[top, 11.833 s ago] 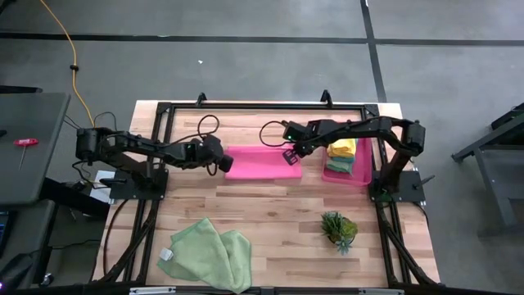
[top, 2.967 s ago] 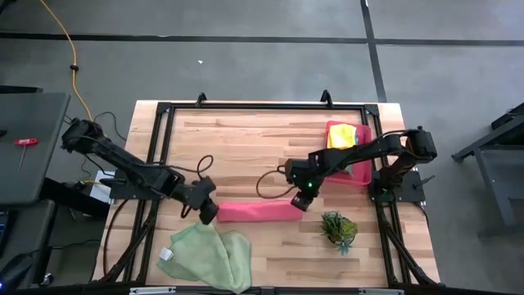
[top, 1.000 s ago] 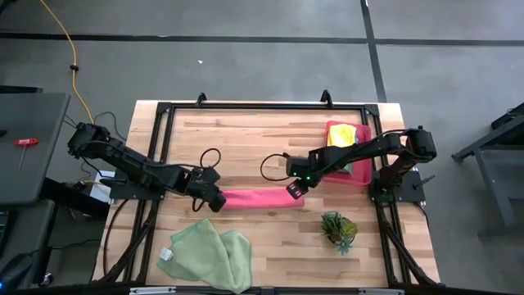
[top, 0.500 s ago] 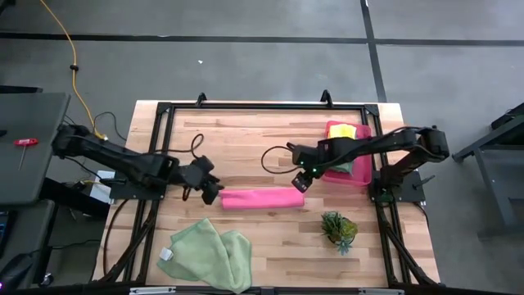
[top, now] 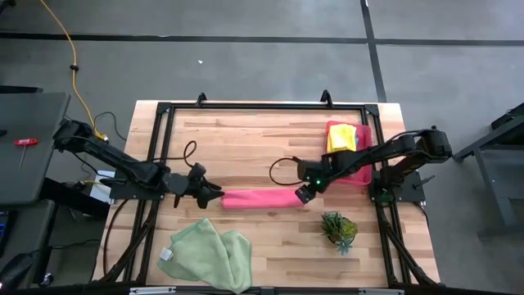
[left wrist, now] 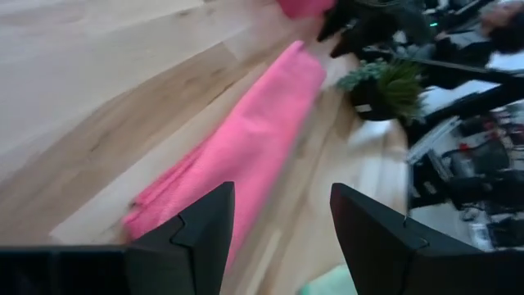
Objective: Fold microfiber towels
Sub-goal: Fold the pink microfiber cloth
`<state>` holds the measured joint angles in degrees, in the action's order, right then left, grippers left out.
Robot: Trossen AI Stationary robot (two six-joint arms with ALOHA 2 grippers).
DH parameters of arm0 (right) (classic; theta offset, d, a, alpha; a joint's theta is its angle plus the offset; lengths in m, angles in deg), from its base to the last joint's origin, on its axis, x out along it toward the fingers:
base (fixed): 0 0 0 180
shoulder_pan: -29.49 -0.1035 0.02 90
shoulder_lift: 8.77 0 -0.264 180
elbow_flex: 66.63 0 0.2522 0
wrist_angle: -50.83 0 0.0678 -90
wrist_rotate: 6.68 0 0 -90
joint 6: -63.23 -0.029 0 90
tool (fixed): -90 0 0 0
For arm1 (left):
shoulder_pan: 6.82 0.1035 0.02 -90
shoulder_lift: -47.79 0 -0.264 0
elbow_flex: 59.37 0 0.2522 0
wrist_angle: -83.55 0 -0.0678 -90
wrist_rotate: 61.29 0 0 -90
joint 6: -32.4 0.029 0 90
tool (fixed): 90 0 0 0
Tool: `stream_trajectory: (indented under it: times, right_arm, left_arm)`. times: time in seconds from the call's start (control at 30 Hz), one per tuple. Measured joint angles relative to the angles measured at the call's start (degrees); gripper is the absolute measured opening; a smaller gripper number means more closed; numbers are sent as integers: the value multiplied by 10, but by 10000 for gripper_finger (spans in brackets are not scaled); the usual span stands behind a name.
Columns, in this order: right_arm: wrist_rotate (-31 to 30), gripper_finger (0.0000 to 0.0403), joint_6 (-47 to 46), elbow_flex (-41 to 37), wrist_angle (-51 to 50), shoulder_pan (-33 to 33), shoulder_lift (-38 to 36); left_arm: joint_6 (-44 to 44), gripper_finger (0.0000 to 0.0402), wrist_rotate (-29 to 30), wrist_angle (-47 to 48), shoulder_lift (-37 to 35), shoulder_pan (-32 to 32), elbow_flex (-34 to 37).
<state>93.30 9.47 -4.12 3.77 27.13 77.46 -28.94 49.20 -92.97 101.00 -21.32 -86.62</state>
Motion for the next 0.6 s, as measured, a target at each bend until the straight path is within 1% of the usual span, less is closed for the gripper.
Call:
stream_trajectory:
  times: [0.07, 0.27, 0.33, 0.43, 0.6]
  right_arm:
    - [-3, 191, -38, -6, 27, -10, -1]
    - [-64, 191, -132, -9, 40, -35, 5]
    - [-70, 191, -143, -9, 67, -38, 12]
    - [-70, 191, -143, -9, 81, -38, 27]
    - [-78, 191, -168, -8, 70, -38, 58]
  left_arm:
    - [3, 194, 9, 5, 0, -7, 4]
    - [28, 194, 7, 32, 0, -10, 6]
    - [30, 194, 7, 41, 3, -10, 6]
    - [30, 194, 7, 46, 7, -9, 6]
    - [30, 194, -4, 49, 25, -9, 7]
